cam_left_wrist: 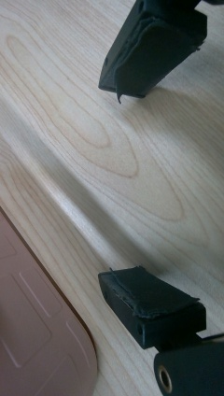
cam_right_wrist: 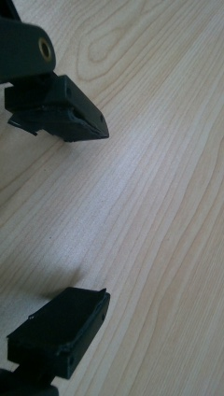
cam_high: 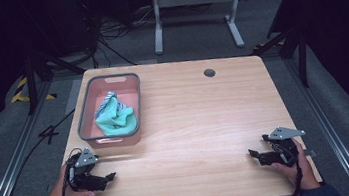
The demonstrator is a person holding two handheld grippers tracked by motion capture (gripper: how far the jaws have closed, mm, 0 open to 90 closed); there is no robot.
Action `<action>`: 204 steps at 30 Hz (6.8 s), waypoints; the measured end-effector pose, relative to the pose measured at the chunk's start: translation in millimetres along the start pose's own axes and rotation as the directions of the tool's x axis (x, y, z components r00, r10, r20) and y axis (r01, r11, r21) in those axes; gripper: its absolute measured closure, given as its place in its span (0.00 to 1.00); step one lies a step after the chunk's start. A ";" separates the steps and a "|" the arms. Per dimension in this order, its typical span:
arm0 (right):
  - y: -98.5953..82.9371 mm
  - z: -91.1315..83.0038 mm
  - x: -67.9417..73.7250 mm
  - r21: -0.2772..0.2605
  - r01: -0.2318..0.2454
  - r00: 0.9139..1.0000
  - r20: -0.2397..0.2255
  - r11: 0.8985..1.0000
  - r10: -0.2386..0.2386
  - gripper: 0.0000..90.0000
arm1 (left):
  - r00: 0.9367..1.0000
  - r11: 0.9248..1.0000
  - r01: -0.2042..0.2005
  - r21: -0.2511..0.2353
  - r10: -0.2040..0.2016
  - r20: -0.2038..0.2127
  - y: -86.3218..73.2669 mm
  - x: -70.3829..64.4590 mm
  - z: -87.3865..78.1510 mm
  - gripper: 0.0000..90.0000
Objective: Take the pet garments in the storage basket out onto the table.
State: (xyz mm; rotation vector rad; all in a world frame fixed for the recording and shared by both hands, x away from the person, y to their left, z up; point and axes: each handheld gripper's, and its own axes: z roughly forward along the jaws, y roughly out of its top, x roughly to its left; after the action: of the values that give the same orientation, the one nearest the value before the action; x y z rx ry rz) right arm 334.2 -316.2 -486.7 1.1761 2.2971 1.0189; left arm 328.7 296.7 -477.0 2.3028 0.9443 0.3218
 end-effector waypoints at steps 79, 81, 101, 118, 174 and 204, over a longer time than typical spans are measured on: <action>0.0 0.0 -0.2 0.000 0.000 1.000 -0.002 1.000 0.000 0.20 | 0.993 0.955 -0.078 0.286 0.099 -0.059 166.3 65.0 33.2 0.19; 0.0 0.0 -0.2 0.000 0.000 1.000 -0.002 1.000 0.000 0.20 | 0.993 0.938 -0.087 0.334 0.110 -0.049 167.3 64.5 44.1 0.19; 0.0 0.0 -0.1 0.000 0.000 1.000 -0.002 1.000 0.000 0.21 | 0.978 0.824 -0.113 0.555 0.190 -0.083 178.7 67.0 81.2 0.33; 0.0 0.0 -0.1 0.000 0.000 1.000 -0.002 1.000 0.000 0.21 | 0.965 0.873 -0.127 0.470 0.218 -0.144 181.1 62.8 67.6 0.81; 0.0 0.0 -0.2 0.000 0.000 1.000 -0.002 1.000 0.000 0.21 | 0.943 0.957 -0.266 -0.117 0.232 -0.239 236.2 6.0 -53.8 0.86; 0.0 0.0 -0.1 0.000 0.000 1.000 -0.002 1.000 0.000 0.21 | 0.910 0.895 -0.415 -0.163 0.411 -0.062 273.2 -79.3 -3.3 0.86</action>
State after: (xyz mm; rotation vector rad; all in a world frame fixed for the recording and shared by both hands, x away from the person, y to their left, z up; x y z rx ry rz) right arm 334.3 -316.3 -486.7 1.1757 2.2987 1.0204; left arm 420.4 92.2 -301.7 2.3239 0.4062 0.5888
